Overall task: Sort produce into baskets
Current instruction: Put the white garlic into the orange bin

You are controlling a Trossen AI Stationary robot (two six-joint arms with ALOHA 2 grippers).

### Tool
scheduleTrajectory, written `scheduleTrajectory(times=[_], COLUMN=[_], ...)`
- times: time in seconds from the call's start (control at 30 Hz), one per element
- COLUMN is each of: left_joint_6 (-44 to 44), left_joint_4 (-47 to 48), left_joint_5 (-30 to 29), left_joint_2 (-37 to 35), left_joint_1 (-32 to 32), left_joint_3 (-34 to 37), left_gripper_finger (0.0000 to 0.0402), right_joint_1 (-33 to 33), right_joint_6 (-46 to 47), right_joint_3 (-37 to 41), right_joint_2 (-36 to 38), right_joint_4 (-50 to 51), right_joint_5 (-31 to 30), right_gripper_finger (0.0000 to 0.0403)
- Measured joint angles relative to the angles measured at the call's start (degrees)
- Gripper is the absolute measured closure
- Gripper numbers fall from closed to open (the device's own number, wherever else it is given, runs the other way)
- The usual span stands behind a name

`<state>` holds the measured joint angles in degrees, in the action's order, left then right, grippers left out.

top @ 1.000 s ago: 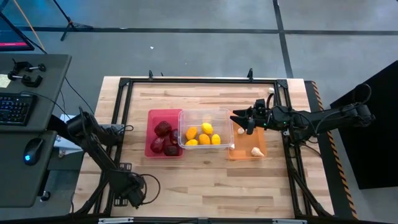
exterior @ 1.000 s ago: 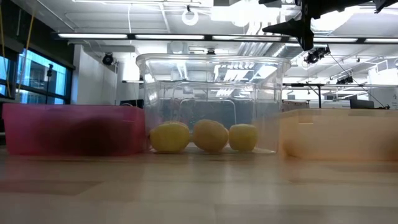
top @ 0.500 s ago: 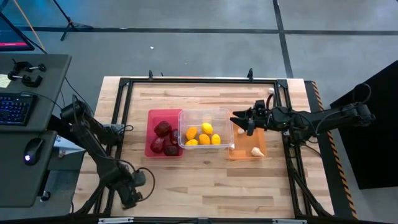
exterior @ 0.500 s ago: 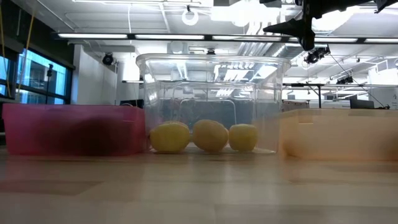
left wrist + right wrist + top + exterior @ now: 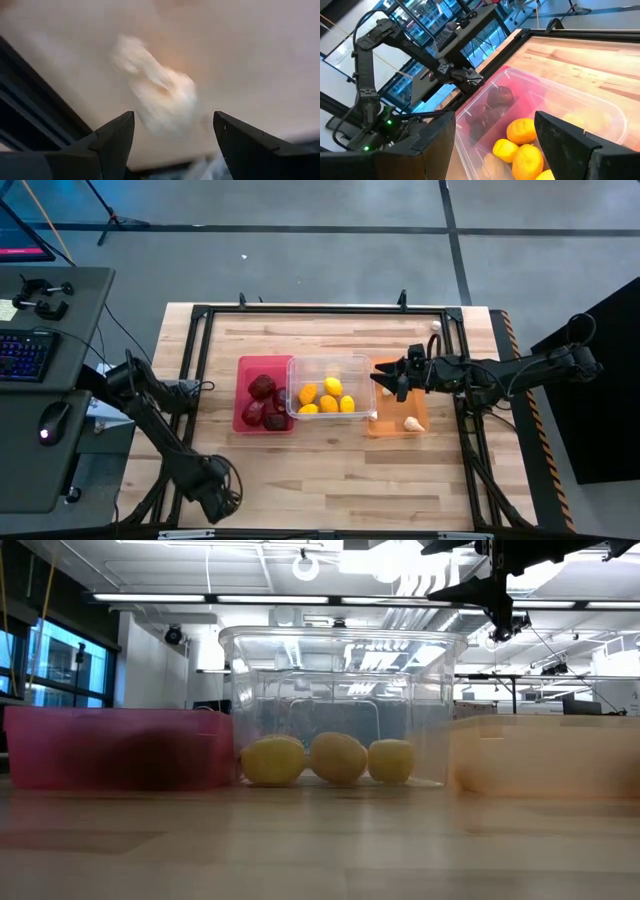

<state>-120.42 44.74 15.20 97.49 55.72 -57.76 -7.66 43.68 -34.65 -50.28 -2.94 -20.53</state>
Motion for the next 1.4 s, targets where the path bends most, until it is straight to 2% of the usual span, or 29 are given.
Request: scheduleTrajectory(times=[0.37, 0.47, 0.57, 0.77, 0.83, 0.9, 1.07, 1.2, 1.3, 1.4], left_joint_6=[-0.96, -0.54, 1.67, 4.39, 7.28, 10.63, 24.09, 44.22, 66.18, 85.92], left_joint_4=[5.25, 6.81, 6.53, 6.78, 7.35, 8.10, 11.78, 10.63, 4.89, -7.26], left_joint_5=[-0.58, -0.48, -0.46, -0.73, -3.21, -8.79, -27.45, -40.89, -44.04, -43.35], left_joint_2=[2.89, 2.87, 2.88, 2.05, 0.79, -1.33, -8.42, -12.20, -12.19, -10.32], left_joint_1=[-0.92, -0.90, -0.90, -1.03, -1.49, -2.38, -7.88, -16.21, -24.00, -31.94], left_joint_3=[0.02, 0.03, 0.04, -0.28, -1.36, -3.22, -9.21, -13.95, -17.42, -19.76], left_gripper_finger=[0.0142, 0.0153, 0.0184, 0.0276, 0.0298, 0.0309, 0.0301, 0.0295, 0.0294, 0.0294], right_joint_1=[0.00, 0.00, 0.00, 0.00, 0.00, 0.00, -0.85, -2.60, -3.96, -4.94], right_joint_6=[0.27, 1.31, 1.33, 1.40, 2.75, 4.00, 2.53, -3.87, -9.07, -13.56], right_joint_3=[0.00, 0.00, 0.00, 0.00, 0.00, 0.00, 0.00, -0.02, -0.04, -0.04], right_joint_2=[0.00, 0.00, 0.00, 0.00, 0.00, -0.02, -0.02, 0.02, 0.02, 0.20], right_joint_4=[0.16, 0.22, 0.56, 0.59, 0.29, -1.59, -15.11, -31.46, -40.94, -44.59], right_joint_5=[-0.02, -0.02, 0.21, 1.61, 1.77, 1.81, 4.04, 5.60, 5.62, 5.58], right_gripper_finger=[0.0142, 0.0142, 0.0142, 0.0142, 0.0142, 0.0142, 0.0142, 0.0142, 0.0142, 0.0142])
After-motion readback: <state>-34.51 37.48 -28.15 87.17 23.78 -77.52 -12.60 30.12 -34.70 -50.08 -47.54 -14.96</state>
